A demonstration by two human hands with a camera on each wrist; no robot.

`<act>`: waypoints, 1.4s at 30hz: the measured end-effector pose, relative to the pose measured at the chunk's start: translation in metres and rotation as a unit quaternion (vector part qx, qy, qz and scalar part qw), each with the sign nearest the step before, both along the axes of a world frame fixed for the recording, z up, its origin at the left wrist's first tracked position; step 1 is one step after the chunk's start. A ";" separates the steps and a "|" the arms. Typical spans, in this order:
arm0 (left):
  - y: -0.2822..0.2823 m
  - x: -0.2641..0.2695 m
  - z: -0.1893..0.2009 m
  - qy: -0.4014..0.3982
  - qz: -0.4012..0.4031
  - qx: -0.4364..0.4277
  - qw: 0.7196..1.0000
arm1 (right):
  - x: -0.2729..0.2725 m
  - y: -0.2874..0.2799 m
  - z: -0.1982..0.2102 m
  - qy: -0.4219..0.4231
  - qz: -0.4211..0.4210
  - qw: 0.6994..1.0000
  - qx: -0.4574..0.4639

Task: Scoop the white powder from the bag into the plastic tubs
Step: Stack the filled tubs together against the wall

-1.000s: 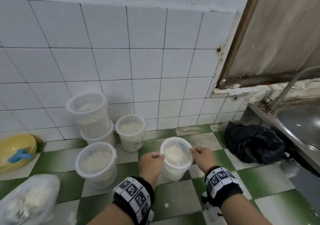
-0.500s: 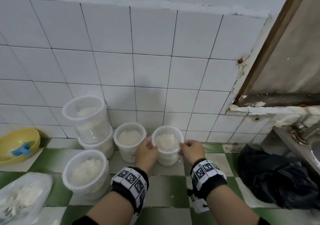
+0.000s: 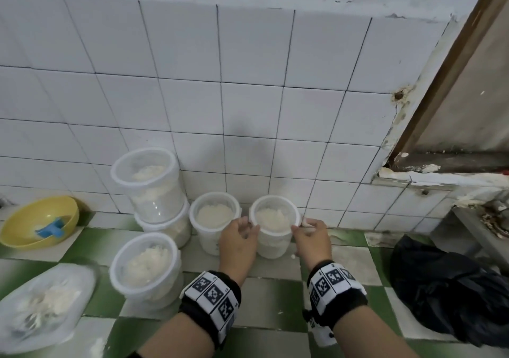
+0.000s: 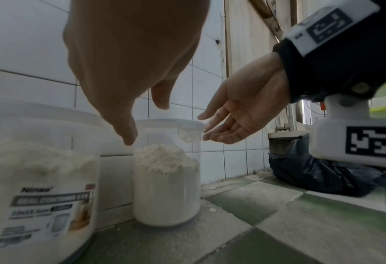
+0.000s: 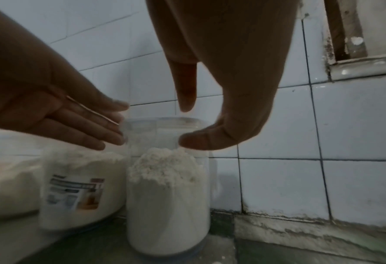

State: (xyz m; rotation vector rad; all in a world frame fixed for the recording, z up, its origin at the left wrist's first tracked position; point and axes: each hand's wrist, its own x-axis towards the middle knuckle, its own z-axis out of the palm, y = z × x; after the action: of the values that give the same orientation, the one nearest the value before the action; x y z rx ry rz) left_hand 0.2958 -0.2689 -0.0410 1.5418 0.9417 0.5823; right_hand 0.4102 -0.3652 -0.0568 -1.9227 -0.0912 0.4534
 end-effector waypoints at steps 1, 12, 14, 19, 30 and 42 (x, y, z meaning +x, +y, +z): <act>0.002 -0.007 0.001 0.009 0.004 0.002 1.000 | -0.008 -0.001 0.001 -0.004 -0.013 1.000 0.015; 0.063 -0.129 0.026 -0.042 0.126 0.053 0.990 | -0.135 0.051 -0.001 0.084 0.238 0.966 -0.046; 0.080 -0.158 0.024 -0.002 0.185 0.071 0.980 | -0.152 0.072 -0.002 0.084 0.259 0.961 -0.054; 0.110 -0.210 0.004 0.121 0.167 -0.055 0.977 | -0.170 0.119 -0.010 0.046 0.291 0.952 -0.088; 0.107 -0.210 0.011 0.082 0.053 0.000 0.995 | -0.182 0.099 0.006 -0.063 0.170 0.981 -0.069; 0.095 -0.125 0.089 -0.086 0.021 0.053 0.995 | -0.110 0.085 0.113 -0.119 0.025 0.989 0.086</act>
State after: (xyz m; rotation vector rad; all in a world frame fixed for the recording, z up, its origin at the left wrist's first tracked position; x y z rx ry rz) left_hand 0.1711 -0.1734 0.0482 1.5413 0.8237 0.7929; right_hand 0.3003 -0.2804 0.0559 -1.7991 -0.3255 0.2382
